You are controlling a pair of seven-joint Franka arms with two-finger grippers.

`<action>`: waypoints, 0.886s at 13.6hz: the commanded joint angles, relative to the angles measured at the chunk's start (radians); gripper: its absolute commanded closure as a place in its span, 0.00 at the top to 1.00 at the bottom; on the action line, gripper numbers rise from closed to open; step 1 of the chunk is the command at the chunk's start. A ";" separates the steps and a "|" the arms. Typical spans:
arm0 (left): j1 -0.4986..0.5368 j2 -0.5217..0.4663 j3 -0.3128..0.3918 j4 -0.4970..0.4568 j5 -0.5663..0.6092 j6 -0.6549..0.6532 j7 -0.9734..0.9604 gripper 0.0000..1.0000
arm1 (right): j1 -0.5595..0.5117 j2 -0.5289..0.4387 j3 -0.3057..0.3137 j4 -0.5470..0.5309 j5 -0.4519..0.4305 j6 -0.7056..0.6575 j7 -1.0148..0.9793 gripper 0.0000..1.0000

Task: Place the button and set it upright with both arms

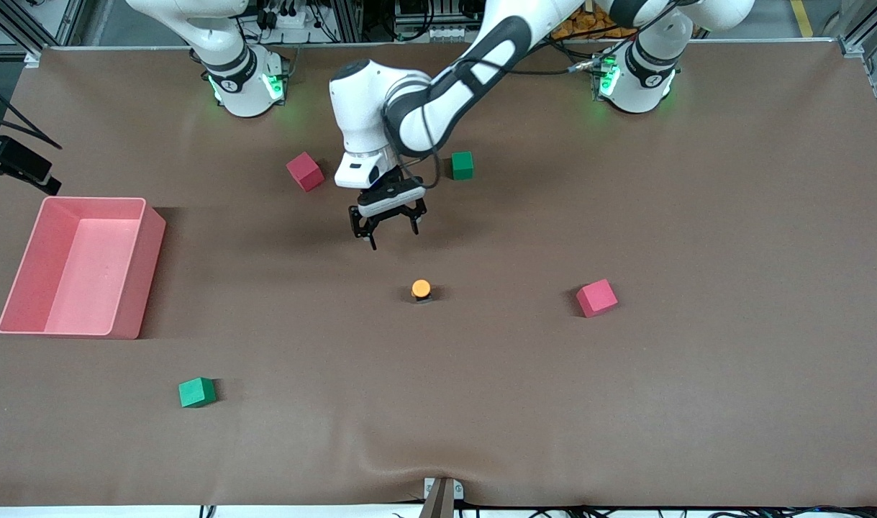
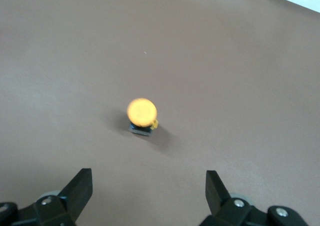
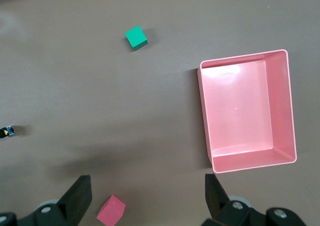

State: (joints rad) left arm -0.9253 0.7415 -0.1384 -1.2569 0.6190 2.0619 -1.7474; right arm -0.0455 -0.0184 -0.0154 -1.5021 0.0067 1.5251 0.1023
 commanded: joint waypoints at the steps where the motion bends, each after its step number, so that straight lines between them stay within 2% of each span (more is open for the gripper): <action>1: 0.078 -0.151 -0.014 -0.035 -0.161 -0.095 0.210 1.00 | -0.008 0.011 0.005 0.023 -0.008 -0.014 -0.009 1.00; 3: 0.132 -0.230 -0.012 -0.035 -0.247 -0.175 0.320 1.00 | -0.008 0.011 0.005 0.023 -0.008 -0.016 -0.009 1.00; 7: 0.236 -0.358 -0.013 -0.033 -0.297 -0.344 0.570 1.00 | -0.008 0.011 0.005 0.023 -0.008 -0.016 -0.009 1.00; 10: 0.359 -0.470 -0.014 -0.033 -0.468 -0.388 0.679 1.00 | -0.010 0.011 0.003 0.025 -0.007 -0.022 -0.010 1.00; 12: 0.446 -0.523 -0.013 -0.030 -0.522 -0.449 0.785 1.00 | -0.007 0.011 0.003 0.025 -0.007 -0.022 -0.009 1.00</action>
State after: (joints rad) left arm -0.5627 0.2928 -0.1381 -1.2562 0.1563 1.6595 -1.0527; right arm -0.0460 -0.0180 -0.0174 -1.5016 0.0067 1.5193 0.1023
